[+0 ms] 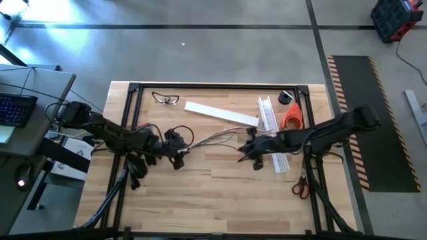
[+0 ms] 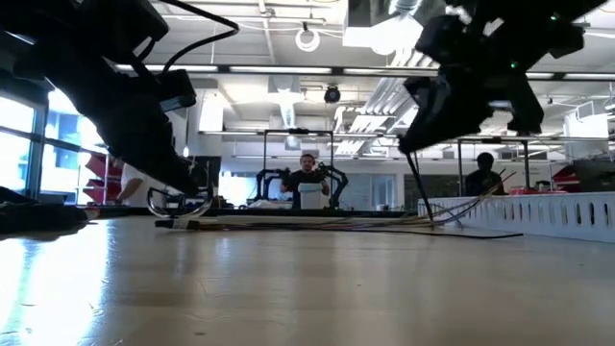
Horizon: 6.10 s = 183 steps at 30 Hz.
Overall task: Ziptie cables
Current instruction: Wrap the cables using a zip tie
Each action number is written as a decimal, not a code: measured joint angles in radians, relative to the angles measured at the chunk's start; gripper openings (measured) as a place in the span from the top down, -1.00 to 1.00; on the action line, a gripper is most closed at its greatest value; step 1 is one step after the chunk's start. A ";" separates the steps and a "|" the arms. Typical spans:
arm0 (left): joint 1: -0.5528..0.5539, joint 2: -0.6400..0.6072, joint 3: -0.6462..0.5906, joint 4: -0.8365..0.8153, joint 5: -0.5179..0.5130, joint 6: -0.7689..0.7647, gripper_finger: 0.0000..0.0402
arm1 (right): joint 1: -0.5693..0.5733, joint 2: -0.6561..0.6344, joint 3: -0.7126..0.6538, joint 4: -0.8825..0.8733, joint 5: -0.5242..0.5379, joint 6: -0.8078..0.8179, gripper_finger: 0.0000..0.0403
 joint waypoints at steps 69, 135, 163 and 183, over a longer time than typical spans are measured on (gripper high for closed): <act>-0.049 0.325 0.075 0.143 0.222 -0.028 0.93 | 0.213 -0.292 -0.033 0.353 0.069 -0.077 1.00; -0.011 0.122 0.063 -0.282 -0.069 0.018 0.99 | 0.328 0.337 0.256 -0.462 -0.041 -0.293 0.16; -0.018 0.121 0.063 -0.279 -0.068 0.017 0.99 | 0.300 0.421 0.203 -0.197 -0.082 -0.470 0.62; -0.015 0.121 0.063 -0.229 -0.032 -0.010 0.99 | 0.259 0.367 0.163 0.067 0.198 -0.212 1.00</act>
